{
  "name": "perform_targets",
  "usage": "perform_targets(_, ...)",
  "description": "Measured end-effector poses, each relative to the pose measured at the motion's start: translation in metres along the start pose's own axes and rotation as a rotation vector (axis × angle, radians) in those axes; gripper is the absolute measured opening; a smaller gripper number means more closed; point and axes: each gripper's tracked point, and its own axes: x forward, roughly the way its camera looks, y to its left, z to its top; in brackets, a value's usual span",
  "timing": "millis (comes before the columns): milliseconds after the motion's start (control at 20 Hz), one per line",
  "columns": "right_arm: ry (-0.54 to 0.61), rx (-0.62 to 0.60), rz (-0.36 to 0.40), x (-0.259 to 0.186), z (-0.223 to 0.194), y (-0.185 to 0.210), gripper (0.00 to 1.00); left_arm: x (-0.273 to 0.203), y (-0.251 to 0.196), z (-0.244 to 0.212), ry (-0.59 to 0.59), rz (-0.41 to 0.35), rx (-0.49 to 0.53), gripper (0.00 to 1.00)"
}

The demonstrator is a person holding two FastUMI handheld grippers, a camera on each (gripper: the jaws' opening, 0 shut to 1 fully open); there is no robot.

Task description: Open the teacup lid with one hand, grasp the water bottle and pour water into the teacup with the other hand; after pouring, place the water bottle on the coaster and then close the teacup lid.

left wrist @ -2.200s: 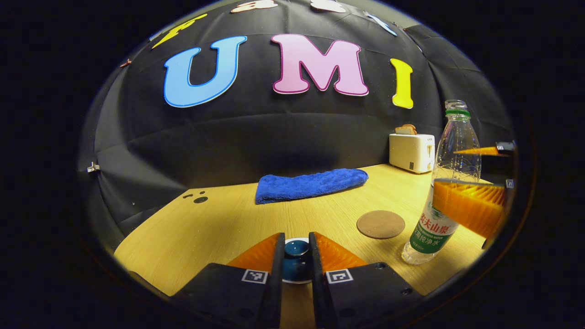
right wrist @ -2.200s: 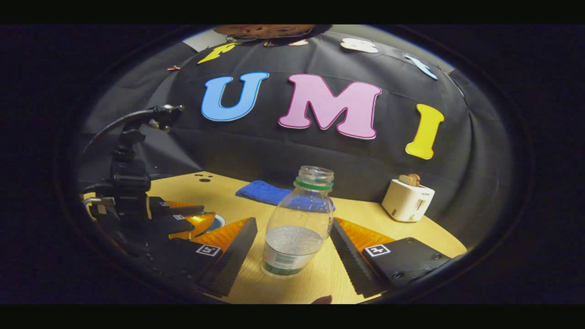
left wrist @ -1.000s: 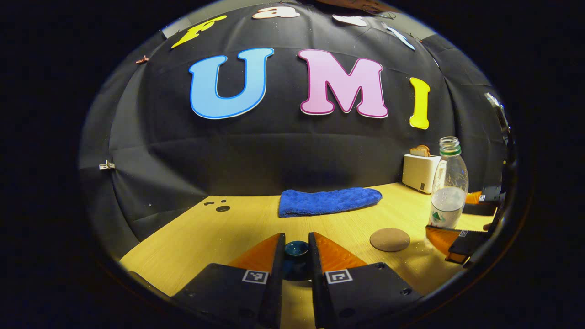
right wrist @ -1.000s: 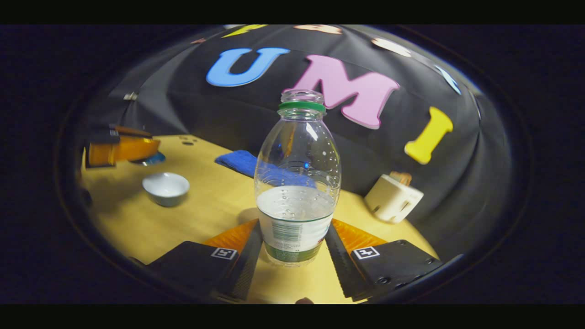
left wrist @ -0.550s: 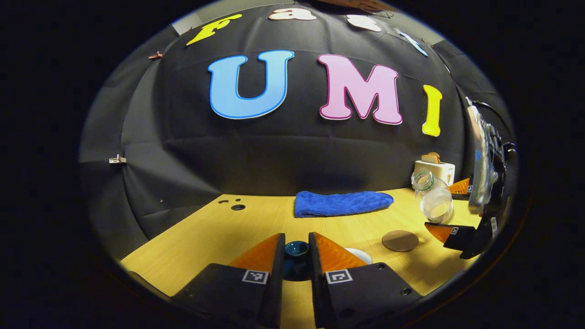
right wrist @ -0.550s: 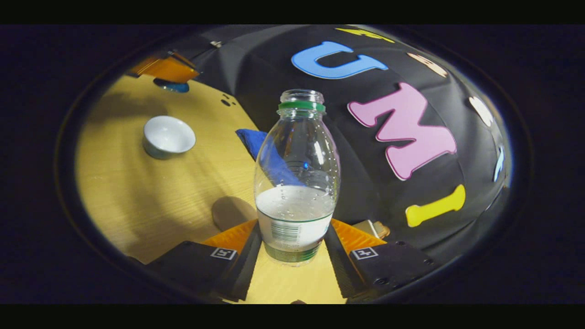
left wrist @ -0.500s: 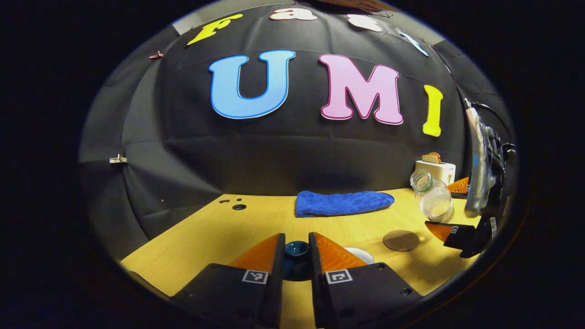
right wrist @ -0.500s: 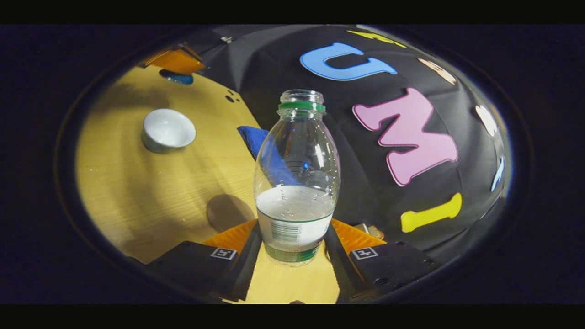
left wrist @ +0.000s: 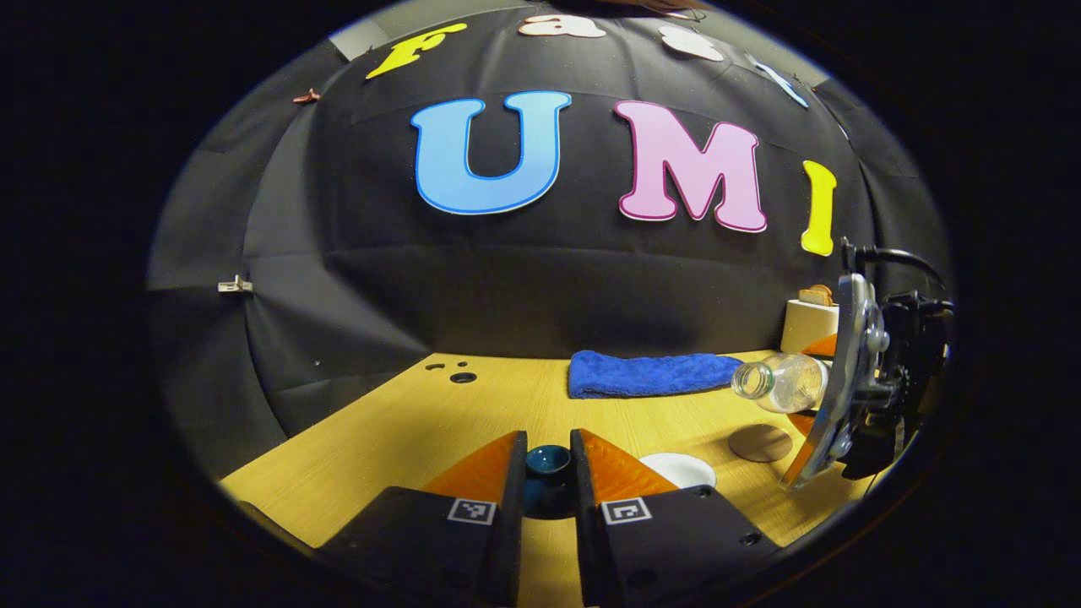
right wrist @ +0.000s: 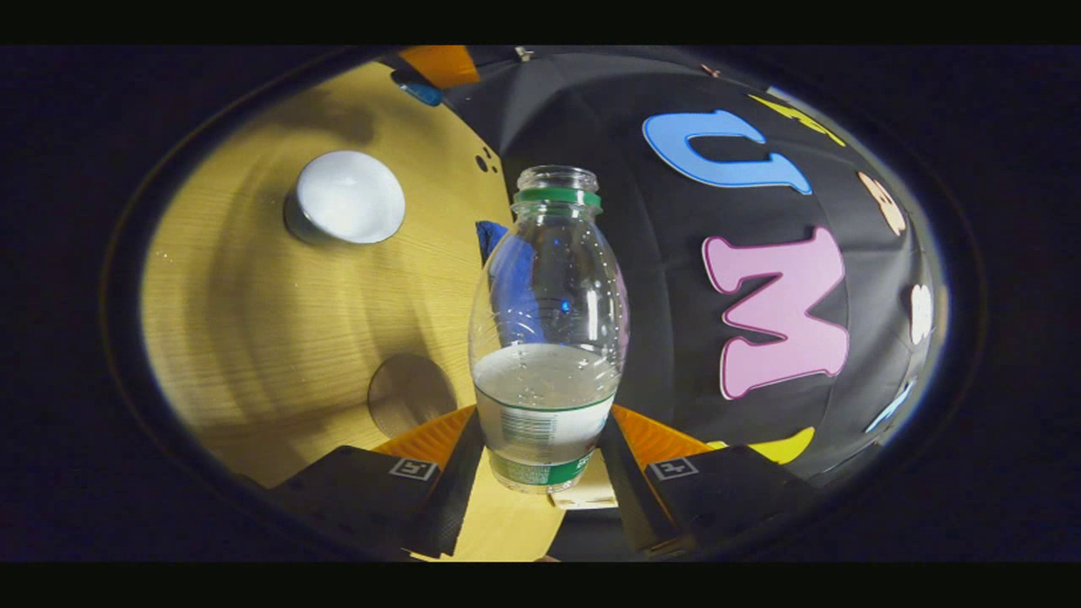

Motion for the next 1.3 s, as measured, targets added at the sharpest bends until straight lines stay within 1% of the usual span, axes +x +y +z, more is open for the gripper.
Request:
perform_targets(150,-0.005,-0.057,-0.003,-0.001,0.0,0.001,0.76,0.001,0.003,-0.005,0.008,0.012,-0.013,0.31)
perform_targets(300,-0.016,-0.143,-0.027,0.0,-0.002,-0.001,0.76,0.002,0.006,-0.007,0.01,0.012,-0.014,0.31)
perform_targets(550,-0.066,-0.277,-0.063,-0.007,0.002,0.003,0.76,0.002,0.004,-0.006,0.005,0.005,-0.02,0.31)
perform_targets(600,-0.07,-0.295,-0.07,-0.008,0.002,0.005,0.73,0.002,0.004,-0.006,0.005,0.003,-0.022,0.31)
perform_targets(650,-0.076,-0.312,-0.076,-0.008,0.004,0.005,0.76,0.002,0.003,-0.007,0.006,0.002,-0.022,0.31)
perform_targets(900,-0.099,-0.386,-0.092,-0.012,0.01,0.007,0.75,-0.002,0.002,-0.007,0.003,-0.004,-0.037,0.31)
perform_targets(1300,-0.112,-0.429,-0.091,-0.018,0.017,0.011,0.75,-0.006,0.002,-0.003,-0.004,-0.008,-0.032,0.31)
